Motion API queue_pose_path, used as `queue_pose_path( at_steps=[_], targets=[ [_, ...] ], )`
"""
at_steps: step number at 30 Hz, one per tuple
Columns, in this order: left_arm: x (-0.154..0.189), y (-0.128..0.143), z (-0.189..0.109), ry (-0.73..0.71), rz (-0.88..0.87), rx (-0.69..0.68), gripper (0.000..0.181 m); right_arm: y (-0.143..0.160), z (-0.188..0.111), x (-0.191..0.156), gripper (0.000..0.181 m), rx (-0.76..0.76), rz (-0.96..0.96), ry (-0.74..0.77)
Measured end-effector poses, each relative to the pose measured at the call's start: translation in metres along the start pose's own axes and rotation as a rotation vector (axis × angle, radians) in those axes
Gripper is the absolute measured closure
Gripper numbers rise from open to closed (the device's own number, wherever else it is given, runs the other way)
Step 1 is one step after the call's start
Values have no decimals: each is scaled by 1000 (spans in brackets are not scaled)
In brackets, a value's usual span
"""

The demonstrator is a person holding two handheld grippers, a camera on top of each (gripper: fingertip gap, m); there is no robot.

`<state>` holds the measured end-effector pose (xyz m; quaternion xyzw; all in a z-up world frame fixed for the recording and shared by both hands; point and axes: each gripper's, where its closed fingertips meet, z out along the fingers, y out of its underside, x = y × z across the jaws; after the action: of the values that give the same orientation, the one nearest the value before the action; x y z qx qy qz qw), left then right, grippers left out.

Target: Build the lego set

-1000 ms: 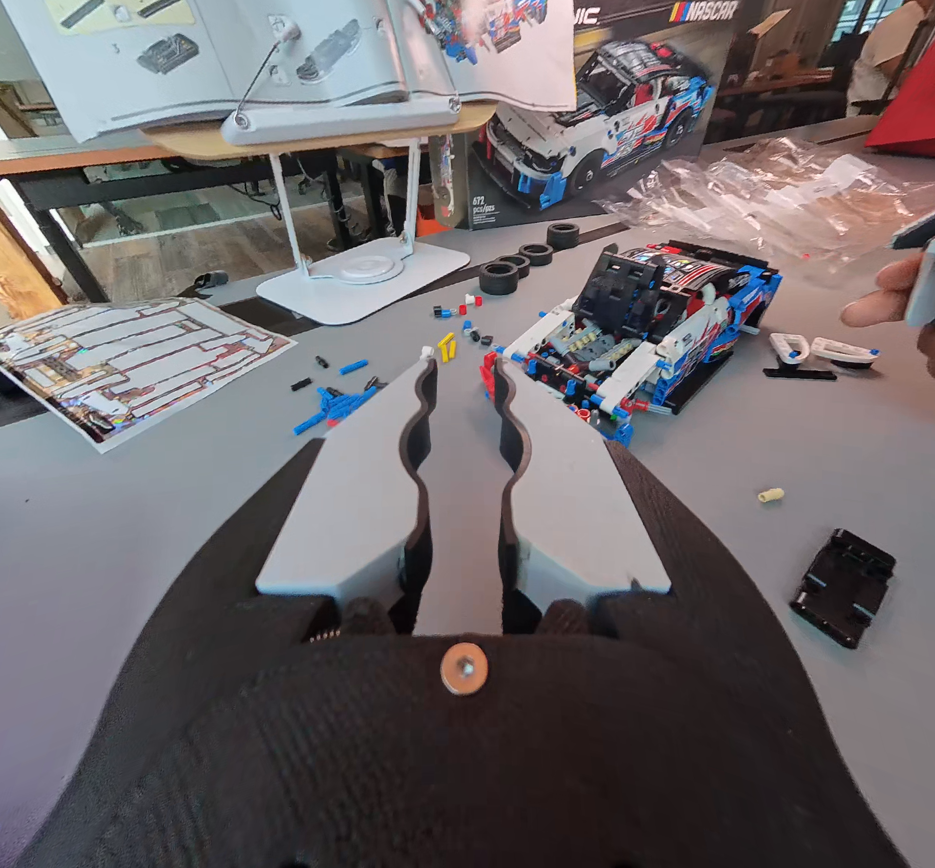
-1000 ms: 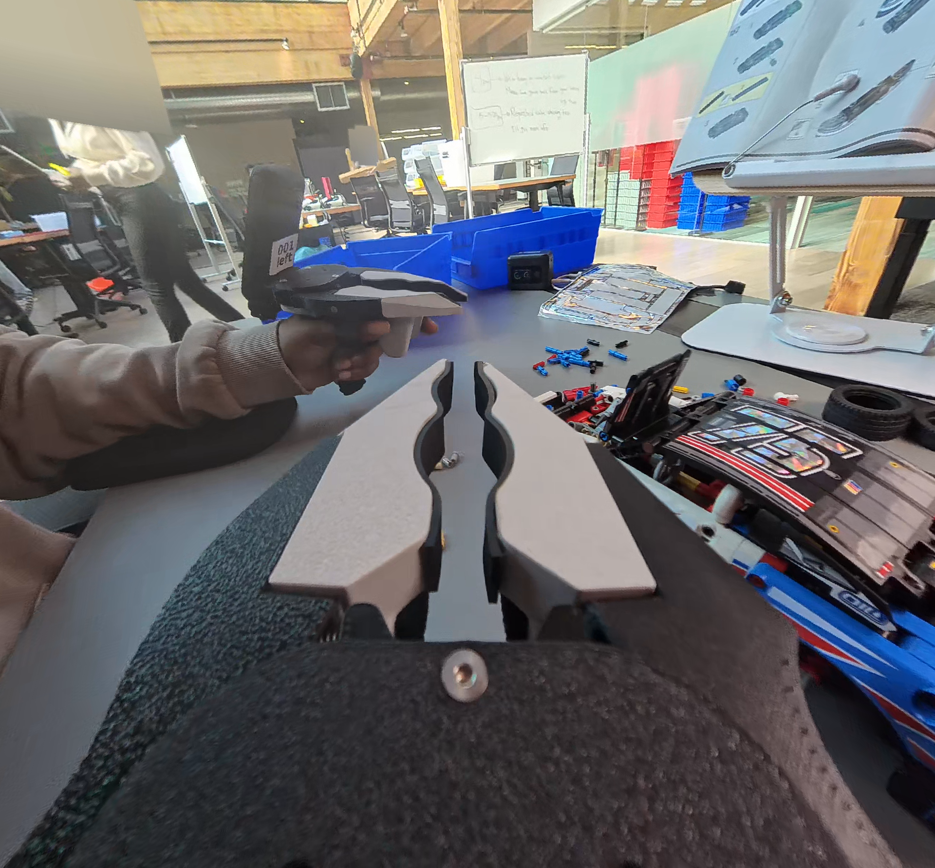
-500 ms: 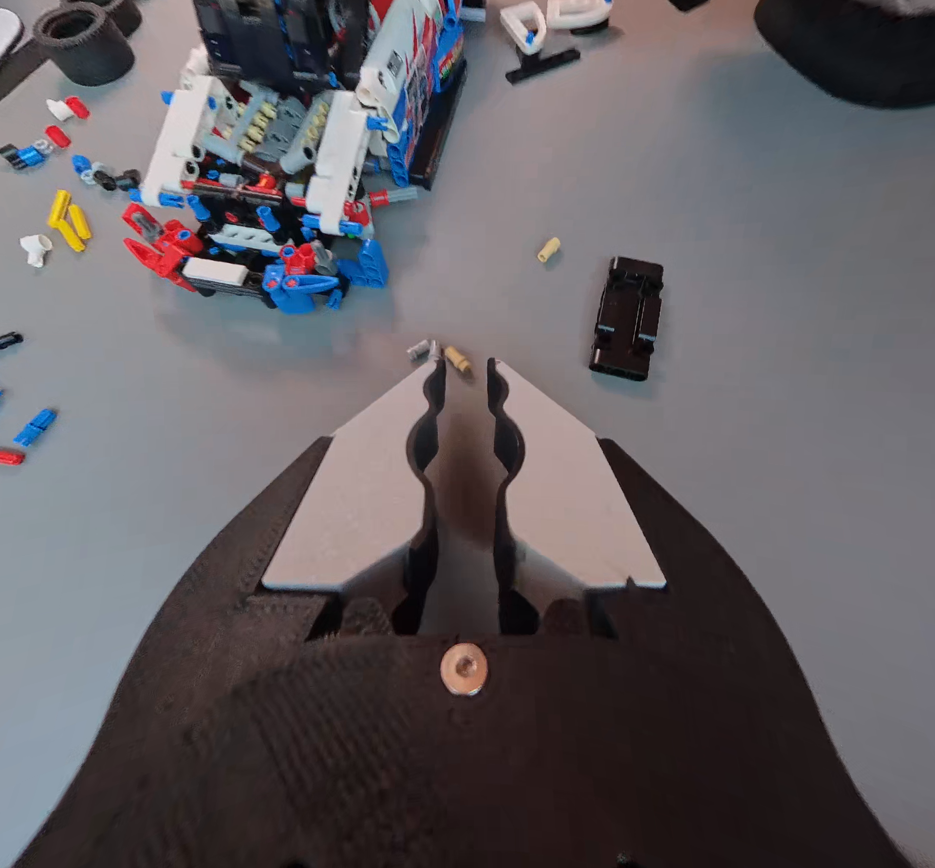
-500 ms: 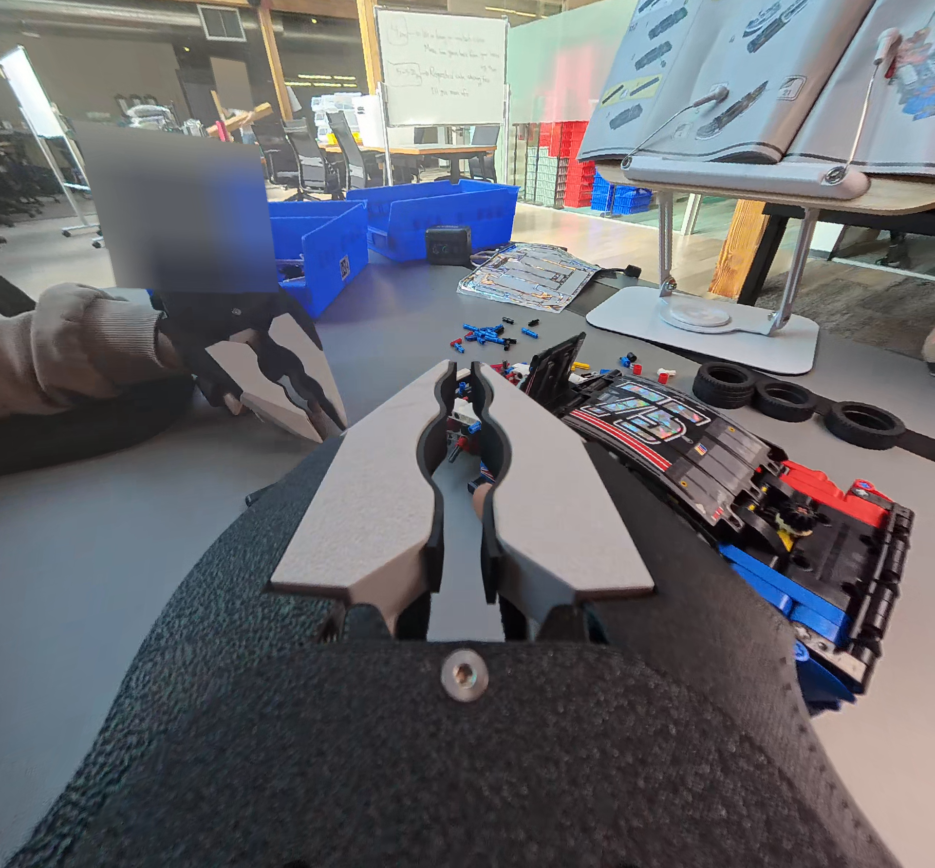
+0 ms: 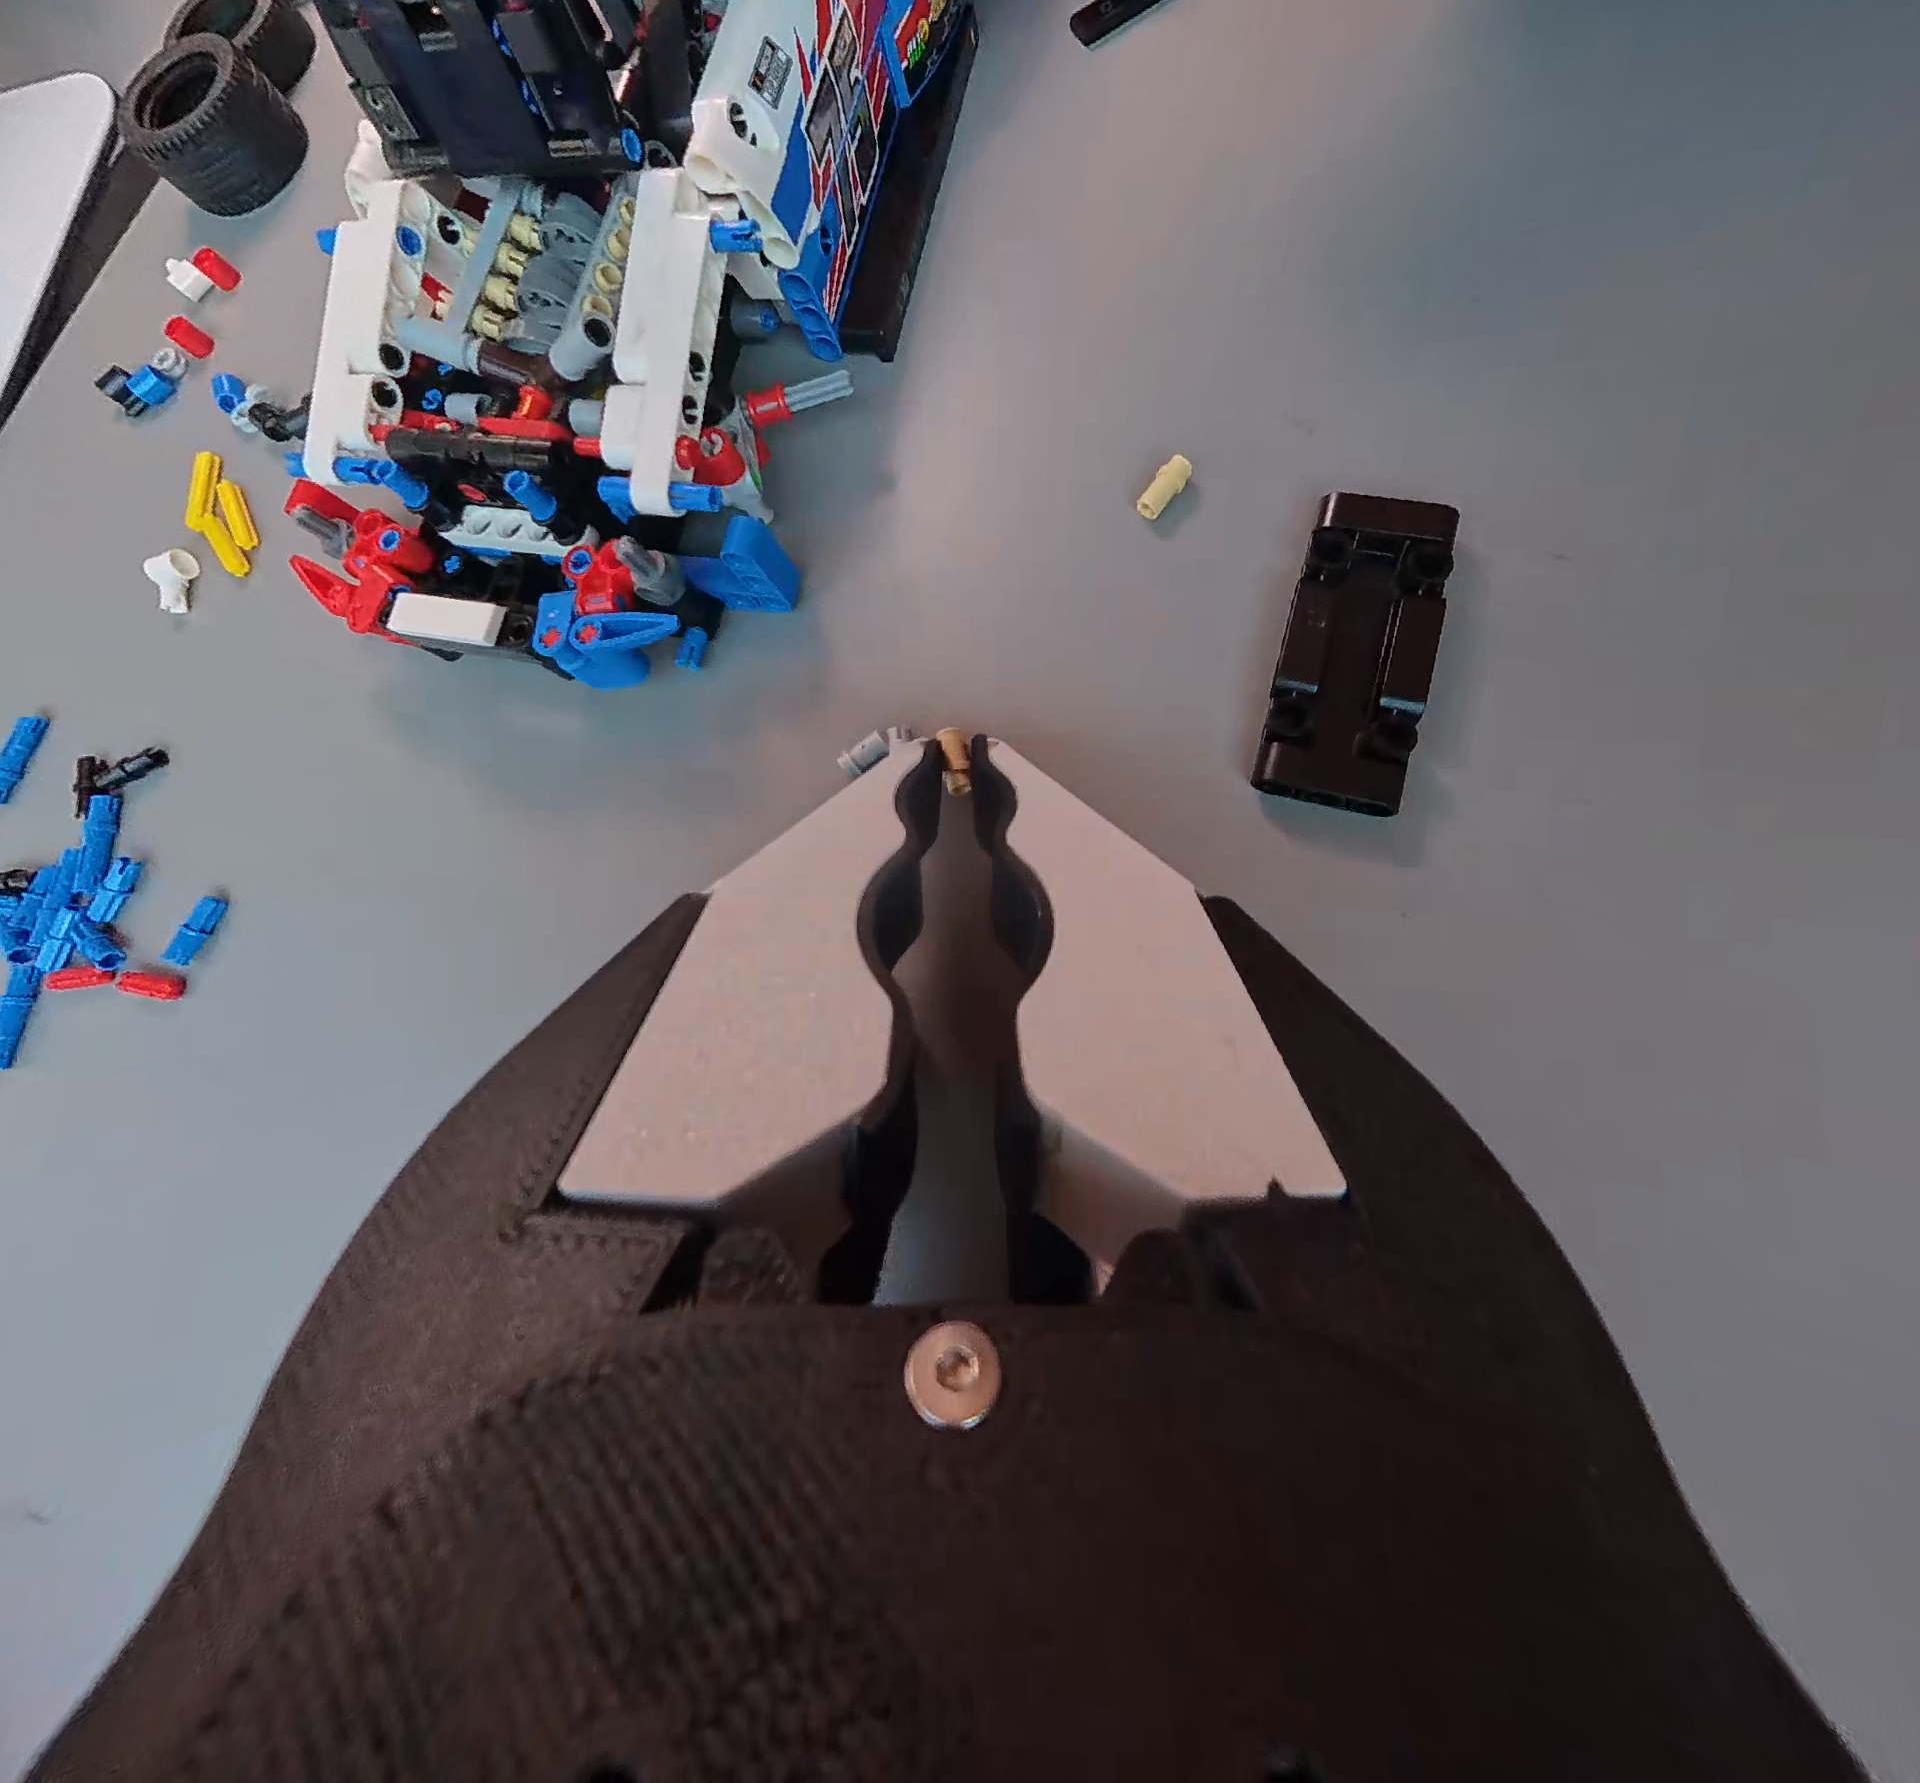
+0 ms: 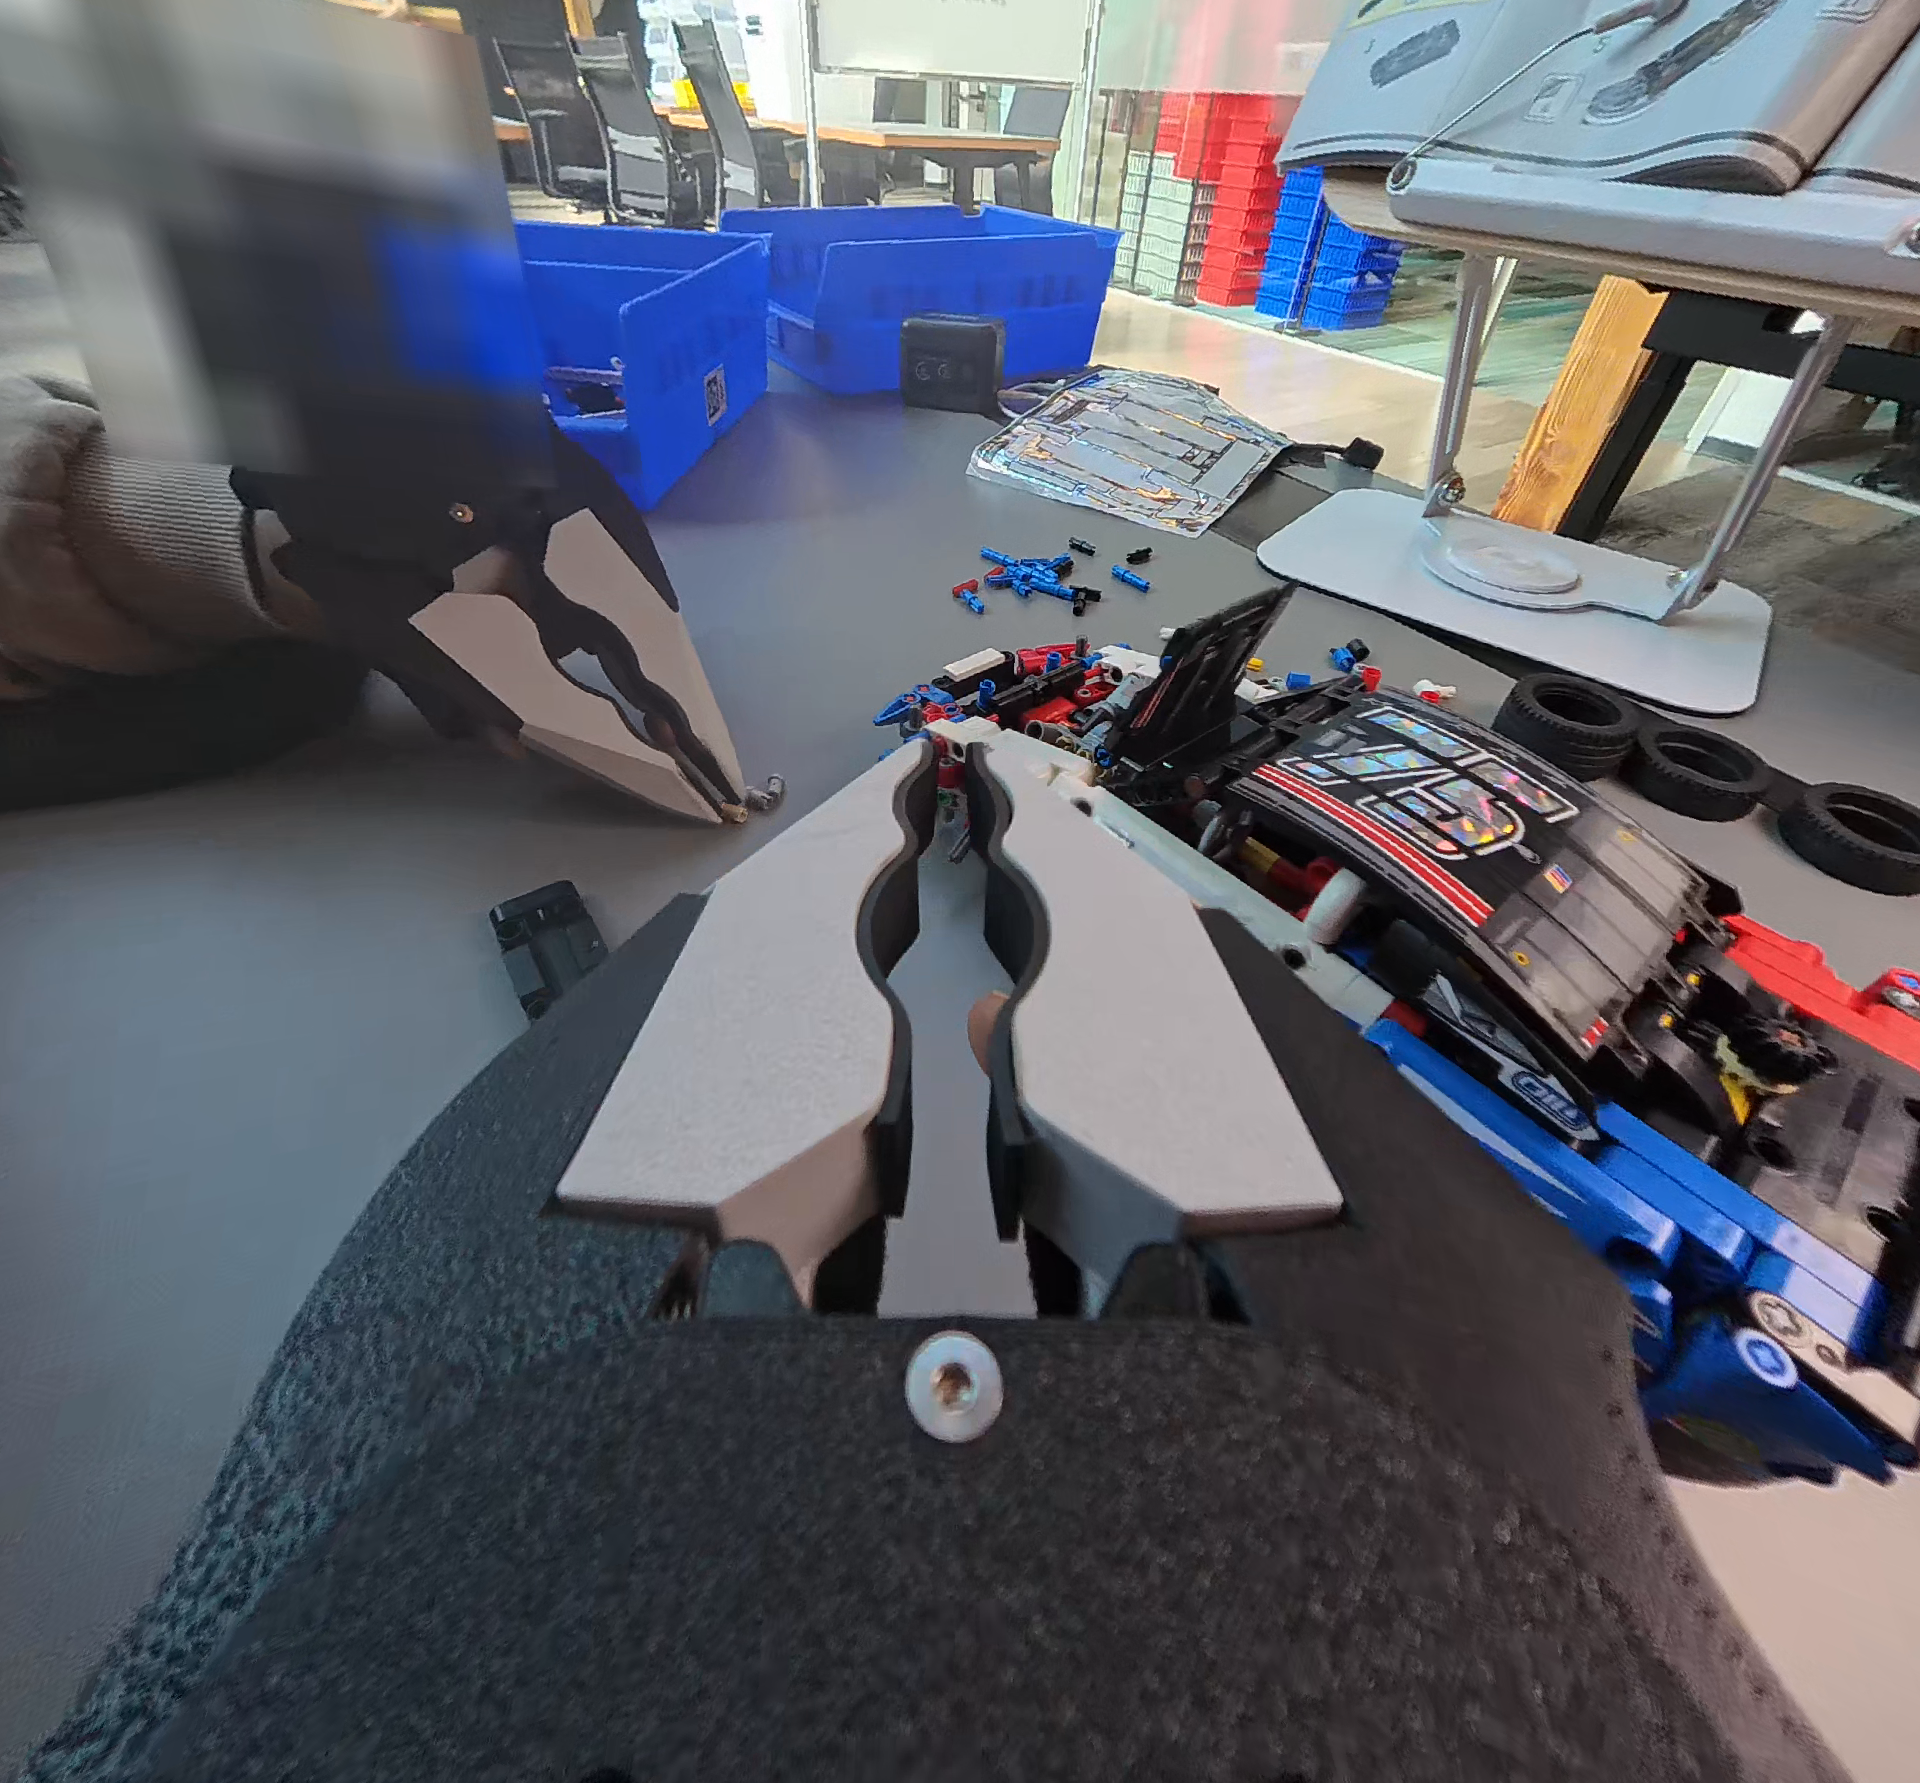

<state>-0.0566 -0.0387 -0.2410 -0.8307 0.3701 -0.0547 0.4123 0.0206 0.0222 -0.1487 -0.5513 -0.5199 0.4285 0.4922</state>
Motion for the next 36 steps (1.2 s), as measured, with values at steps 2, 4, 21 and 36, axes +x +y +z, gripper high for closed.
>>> queue_pose_path(
  at_steps=[2,4,21,36],
  targets=[
    [1,-1,0,-3,-5,14,179,1,2,-11,179,-16,-64,-26],
    [3,-8,-4,15,-37,72,179,3,4,-25,178,-43,-177,-45],
    [7,-100,-49,441,-911,746,179,-25,32,-72,163,47,-482,43],
    [-44,-87,-65,449,-1094,906,179,-136,71,102,181,130,-104,338]
  ],
)
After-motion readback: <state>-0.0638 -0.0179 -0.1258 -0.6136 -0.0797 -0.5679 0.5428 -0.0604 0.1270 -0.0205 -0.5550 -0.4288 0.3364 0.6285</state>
